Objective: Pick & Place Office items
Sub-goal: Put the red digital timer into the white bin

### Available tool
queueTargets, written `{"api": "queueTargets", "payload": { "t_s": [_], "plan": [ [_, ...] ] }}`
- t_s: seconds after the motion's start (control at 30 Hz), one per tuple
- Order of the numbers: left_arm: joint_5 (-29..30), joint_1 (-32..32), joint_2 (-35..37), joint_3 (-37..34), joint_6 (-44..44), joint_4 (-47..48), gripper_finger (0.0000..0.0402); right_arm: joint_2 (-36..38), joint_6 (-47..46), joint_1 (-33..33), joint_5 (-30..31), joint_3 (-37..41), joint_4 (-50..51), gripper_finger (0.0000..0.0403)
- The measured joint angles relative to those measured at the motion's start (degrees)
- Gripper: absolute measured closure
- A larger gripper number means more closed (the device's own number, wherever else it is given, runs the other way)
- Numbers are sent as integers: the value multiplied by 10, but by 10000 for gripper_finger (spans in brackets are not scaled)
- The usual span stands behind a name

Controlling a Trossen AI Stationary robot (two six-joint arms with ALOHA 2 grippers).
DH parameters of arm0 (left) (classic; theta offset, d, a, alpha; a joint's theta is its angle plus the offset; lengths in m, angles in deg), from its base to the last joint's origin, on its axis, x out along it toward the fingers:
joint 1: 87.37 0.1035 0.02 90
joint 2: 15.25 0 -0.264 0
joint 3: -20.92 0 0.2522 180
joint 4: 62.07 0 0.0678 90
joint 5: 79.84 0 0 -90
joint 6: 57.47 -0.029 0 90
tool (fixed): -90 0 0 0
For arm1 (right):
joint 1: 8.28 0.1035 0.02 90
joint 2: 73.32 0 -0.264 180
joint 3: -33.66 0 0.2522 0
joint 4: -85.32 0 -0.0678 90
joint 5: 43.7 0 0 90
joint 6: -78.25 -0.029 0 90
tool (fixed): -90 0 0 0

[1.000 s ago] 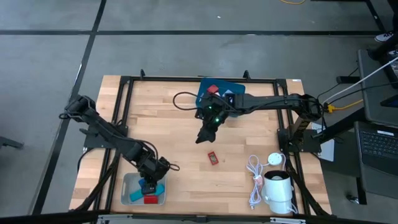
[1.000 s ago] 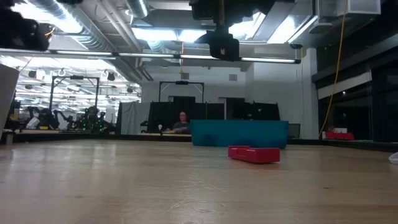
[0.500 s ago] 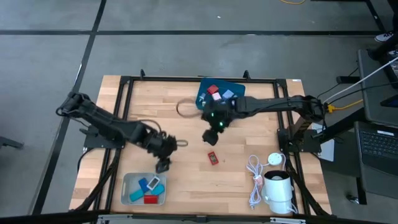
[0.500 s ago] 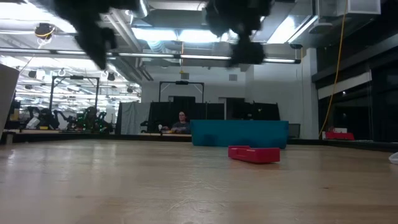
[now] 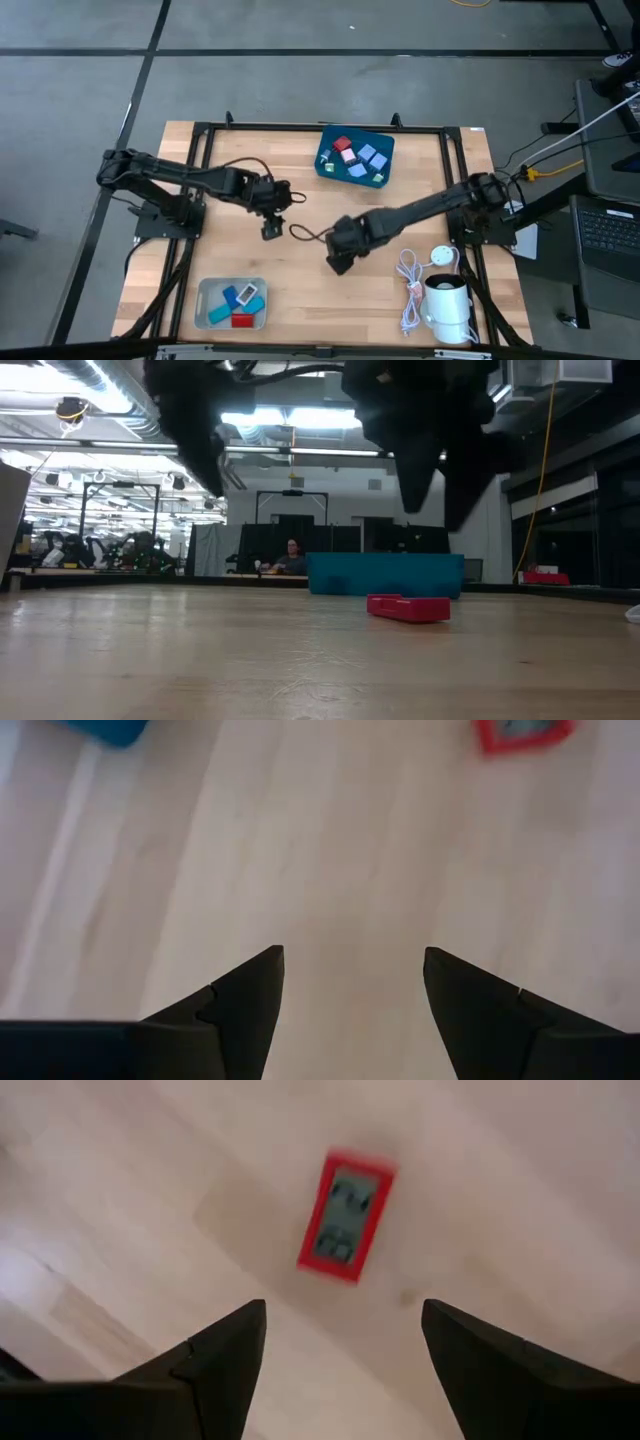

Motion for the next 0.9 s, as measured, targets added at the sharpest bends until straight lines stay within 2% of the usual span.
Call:
{"api": "queueTargets", "payload": {
  "t_s": [0.17,0.3,0.6,0.9],
  "plan": [
    [18,37,18,0,-51,74,167,-32,-43,25,-19,0,-34,130],
    [34,64,55,0,-64,87,167,-44,-50,27,-16,0,-34,131],
    [41,96,137,0,-28,110,167,-72,-14,11,5,0,-40,131],
    [24,97,154,-1,-18,138,167,-111,12,0,-21,0,-68,131]
  ]
}}
